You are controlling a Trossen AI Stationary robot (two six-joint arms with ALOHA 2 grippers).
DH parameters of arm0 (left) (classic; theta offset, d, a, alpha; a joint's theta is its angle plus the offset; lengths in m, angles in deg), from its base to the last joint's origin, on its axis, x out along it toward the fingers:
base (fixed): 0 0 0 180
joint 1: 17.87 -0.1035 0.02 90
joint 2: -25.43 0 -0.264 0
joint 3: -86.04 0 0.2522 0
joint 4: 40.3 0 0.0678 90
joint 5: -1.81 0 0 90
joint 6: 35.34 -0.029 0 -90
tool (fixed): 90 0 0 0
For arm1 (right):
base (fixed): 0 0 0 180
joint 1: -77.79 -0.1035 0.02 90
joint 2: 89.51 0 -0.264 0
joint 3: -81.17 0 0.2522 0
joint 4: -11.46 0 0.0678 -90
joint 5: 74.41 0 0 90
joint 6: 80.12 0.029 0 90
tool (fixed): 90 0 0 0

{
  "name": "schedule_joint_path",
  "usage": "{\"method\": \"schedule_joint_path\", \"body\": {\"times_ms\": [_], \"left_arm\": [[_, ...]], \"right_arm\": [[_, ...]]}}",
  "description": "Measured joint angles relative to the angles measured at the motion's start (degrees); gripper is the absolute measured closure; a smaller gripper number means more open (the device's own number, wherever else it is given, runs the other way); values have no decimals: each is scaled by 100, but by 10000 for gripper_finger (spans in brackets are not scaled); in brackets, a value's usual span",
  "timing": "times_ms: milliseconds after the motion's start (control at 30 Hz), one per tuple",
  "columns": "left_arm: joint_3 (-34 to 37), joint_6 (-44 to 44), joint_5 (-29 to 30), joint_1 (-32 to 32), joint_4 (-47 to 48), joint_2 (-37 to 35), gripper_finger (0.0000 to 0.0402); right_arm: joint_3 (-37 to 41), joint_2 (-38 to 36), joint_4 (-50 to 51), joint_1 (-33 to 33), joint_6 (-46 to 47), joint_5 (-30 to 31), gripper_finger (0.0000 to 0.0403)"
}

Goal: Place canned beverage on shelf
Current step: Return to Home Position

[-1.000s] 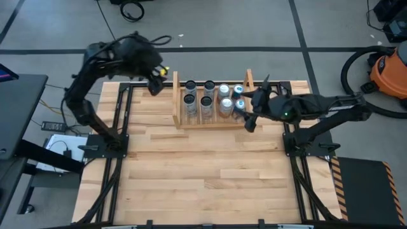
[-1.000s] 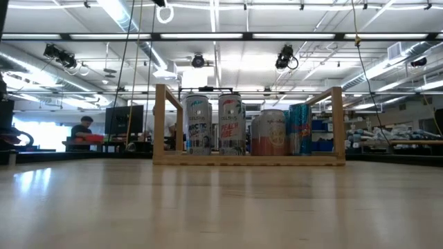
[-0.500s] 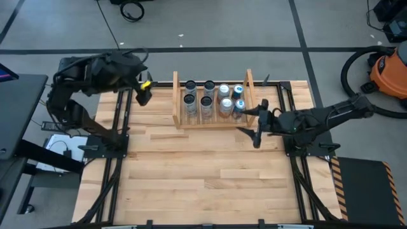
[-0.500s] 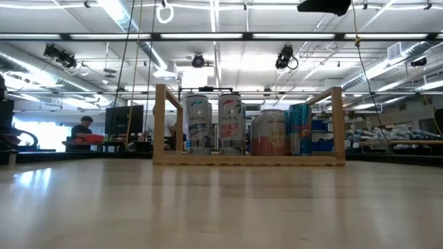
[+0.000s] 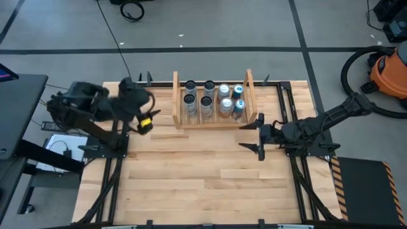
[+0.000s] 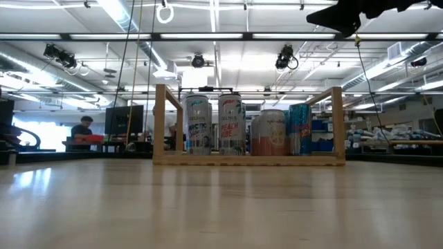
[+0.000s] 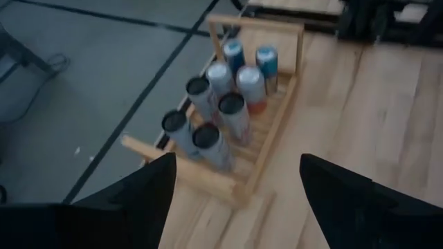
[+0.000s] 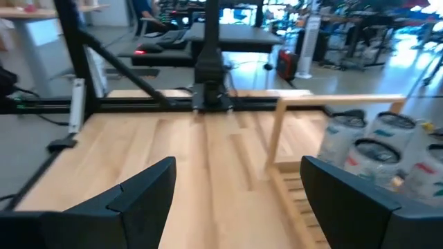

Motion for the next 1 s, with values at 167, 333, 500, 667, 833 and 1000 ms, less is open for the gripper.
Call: {"method": "schedule_joint_path", "body": {"times_ms": [167,333,500,667,833,1000], "left_arm": [[1508,681,55,510,-87,-520,92],[3407,1335,228,952,-914,-1298,92],[5272,1333,155,1305,-2365,-2091,92],[6737,980,3,1467,-3857,-2776,92],[8002,99,-442,1482,-5511,-3310,92],[9029,-164,-753,1485,-6553,-3710,92]], "right_arm": [[87,-18,6,-153,264,-111,85],[87,-9,-7,-290,297,-110,85],[87,-9,-6,-361,313,-108,85],[87,-9,-1,-367,273,-105,85],[87,-9,-3,-367,324,-150,85],[87,-7,-4,-367,361,-375,85]]}}
